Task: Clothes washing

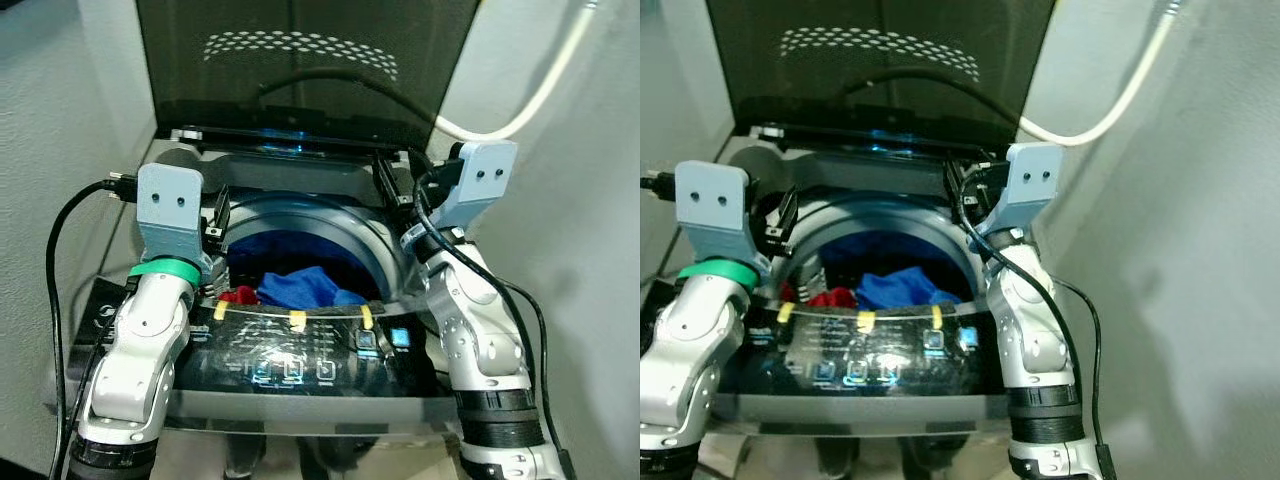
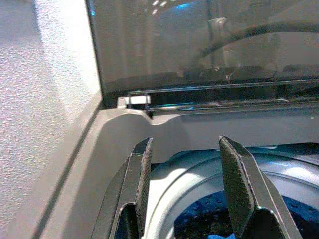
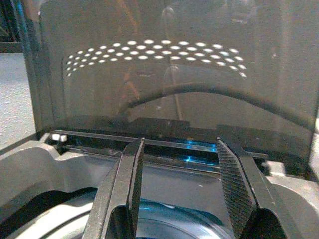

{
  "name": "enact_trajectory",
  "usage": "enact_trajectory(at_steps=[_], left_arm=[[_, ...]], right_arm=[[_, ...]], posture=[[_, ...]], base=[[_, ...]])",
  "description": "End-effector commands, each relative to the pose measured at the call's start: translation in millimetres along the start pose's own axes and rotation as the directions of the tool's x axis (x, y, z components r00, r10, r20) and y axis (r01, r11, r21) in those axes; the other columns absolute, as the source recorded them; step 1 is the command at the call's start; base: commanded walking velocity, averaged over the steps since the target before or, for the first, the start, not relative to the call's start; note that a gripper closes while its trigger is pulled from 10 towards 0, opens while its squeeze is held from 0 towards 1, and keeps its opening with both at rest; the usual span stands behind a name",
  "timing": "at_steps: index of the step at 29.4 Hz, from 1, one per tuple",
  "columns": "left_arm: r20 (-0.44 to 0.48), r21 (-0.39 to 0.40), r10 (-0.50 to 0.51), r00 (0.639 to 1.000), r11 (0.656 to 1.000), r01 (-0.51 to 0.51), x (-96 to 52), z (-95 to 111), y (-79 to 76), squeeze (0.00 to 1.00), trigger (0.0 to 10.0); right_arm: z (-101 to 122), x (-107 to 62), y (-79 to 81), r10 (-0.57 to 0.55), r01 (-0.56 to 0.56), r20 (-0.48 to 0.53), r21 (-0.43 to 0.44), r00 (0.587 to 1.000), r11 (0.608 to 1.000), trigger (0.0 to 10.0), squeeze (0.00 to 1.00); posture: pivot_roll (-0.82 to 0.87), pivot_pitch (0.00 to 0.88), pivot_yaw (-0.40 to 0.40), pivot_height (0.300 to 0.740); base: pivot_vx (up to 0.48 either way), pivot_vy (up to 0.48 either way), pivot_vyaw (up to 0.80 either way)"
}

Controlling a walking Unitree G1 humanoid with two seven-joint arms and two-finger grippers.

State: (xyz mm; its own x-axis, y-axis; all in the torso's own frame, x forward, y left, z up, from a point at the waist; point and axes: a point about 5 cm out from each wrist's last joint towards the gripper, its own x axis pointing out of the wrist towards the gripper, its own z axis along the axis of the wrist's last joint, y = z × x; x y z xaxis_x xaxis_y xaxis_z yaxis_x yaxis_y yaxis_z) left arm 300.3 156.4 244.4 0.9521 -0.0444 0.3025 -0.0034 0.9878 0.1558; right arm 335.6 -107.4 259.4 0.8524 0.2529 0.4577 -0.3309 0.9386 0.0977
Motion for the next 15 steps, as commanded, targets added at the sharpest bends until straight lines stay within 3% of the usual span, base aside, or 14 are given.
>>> enact_trajectory(at_steps=[1, 15], left_arm=[[-0.020, -0.012, -0.022, 1.000, 1.000, 0.021, -1.9, -3.6, -3.8, 0.00, 10.0], [-0.022, 0.006, -0.055, 0.998, 0.998, 0.055, -2.4, -4.4, -7.7, 0.00, 10.0]], right_arm=[[-1.2, -0.9, -4.0, -0.015, 0.015, -0.001, -0.015, 1.000, 1.000, 10.0, 0.00], [-1.3, -2.3, -6.3, -0.020, 0.020, 0.001, -0.020, 1.000, 1.000, 10.0, 0.00]], posture=[[0.05, 0.053, -0.082, 0.740], [0.05, 0.037, -0.081, 0.740]], base=[[0.000, 0.000, 0.80], [0.000, 0.000, 0.80]])
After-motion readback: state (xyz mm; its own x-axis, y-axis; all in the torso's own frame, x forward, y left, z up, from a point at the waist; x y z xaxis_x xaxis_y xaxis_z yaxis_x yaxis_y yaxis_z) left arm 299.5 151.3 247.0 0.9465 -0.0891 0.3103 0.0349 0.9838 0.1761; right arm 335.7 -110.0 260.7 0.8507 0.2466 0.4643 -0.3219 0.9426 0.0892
